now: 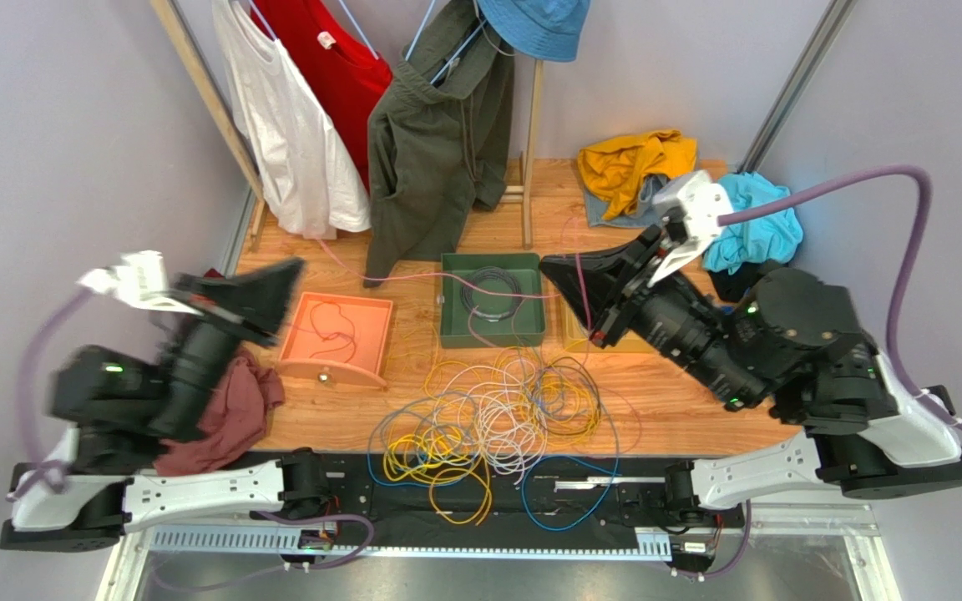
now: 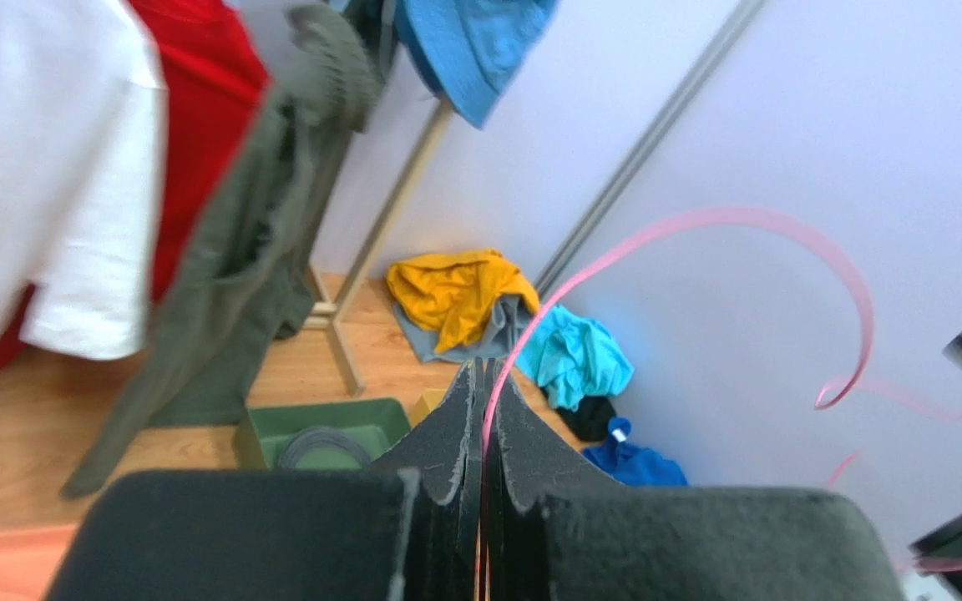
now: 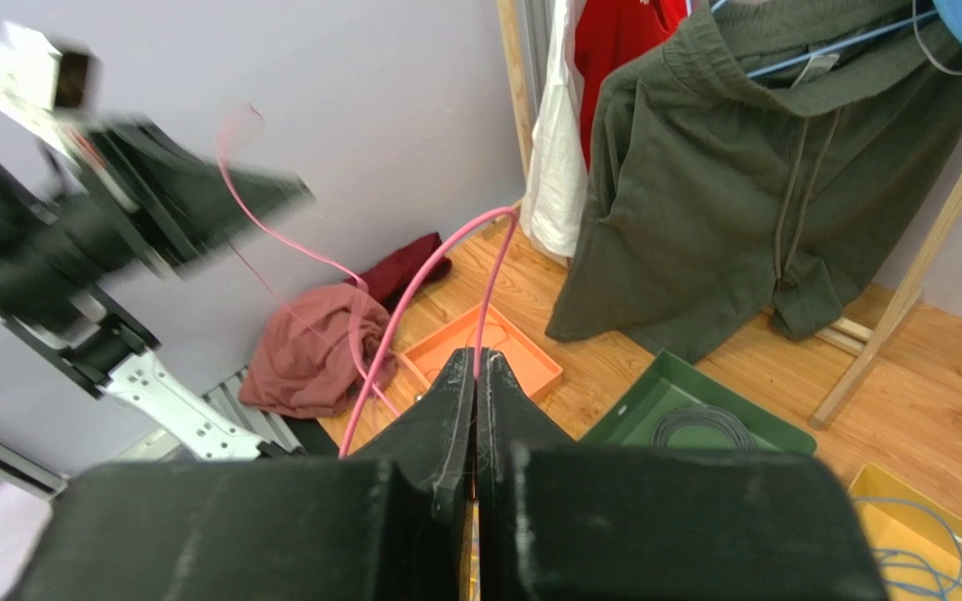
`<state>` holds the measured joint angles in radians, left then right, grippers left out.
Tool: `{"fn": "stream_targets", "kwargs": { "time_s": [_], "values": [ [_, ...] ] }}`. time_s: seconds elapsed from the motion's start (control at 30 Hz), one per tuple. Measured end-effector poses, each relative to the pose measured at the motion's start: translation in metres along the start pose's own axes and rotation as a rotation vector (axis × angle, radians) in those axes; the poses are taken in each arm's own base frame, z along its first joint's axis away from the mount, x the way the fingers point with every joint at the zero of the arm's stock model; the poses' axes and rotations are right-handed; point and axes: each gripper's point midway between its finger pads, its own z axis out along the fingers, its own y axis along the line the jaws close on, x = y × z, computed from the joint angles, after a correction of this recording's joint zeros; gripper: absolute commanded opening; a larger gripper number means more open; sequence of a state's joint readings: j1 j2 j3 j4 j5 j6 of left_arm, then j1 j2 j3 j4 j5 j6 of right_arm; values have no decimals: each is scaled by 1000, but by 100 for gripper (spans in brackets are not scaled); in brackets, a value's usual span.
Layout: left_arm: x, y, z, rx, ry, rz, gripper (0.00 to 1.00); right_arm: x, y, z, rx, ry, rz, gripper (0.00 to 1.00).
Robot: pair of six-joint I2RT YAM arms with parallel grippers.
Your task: Untangle the cables
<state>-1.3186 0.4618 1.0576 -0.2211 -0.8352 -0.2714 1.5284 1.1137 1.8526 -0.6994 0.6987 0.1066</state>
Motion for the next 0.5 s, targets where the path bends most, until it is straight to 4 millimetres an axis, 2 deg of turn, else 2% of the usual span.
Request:
{"fn": "stream_targets", "kwargs": {
  "time_s": [0.03, 0.1, 0.13, 0.2, 0.3, 0.4, 0.43, 0.5],
  "values": [
    [-28, 6, -7, -23, -20, -35, 0, 5, 1, 2, 3, 5, -7, 0],
    [-61, 18, -18, -64, -34, -61, 0, 17, 6, 11, 5, 20, -26, 0],
    [-74, 25, -23, -89, -31, -61, 0, 23, 10, 16, 4, 27, -33, 0],
    [-79, 31, -26, -128, -7, -35, 0, 37, 16, 29, 3, 50, -50, 0],
    [-62, 31, -18, -183, 69, 62, 0, 70, 23, 58, 3, 106, -59, 0],
    [-28, 27, -6, -222, 165, 190, 0, 110, 21, 87, 14, 183, -63, 0],
    [-15, 26, -2, -232, 196, 231, 0, 125, 25, 97, 1, 211, -59, 0],
    [3, 28, 1, -248, 237, 285, 0, 141, 23, 113, 6, 244, -53, 0]
  ]
}}
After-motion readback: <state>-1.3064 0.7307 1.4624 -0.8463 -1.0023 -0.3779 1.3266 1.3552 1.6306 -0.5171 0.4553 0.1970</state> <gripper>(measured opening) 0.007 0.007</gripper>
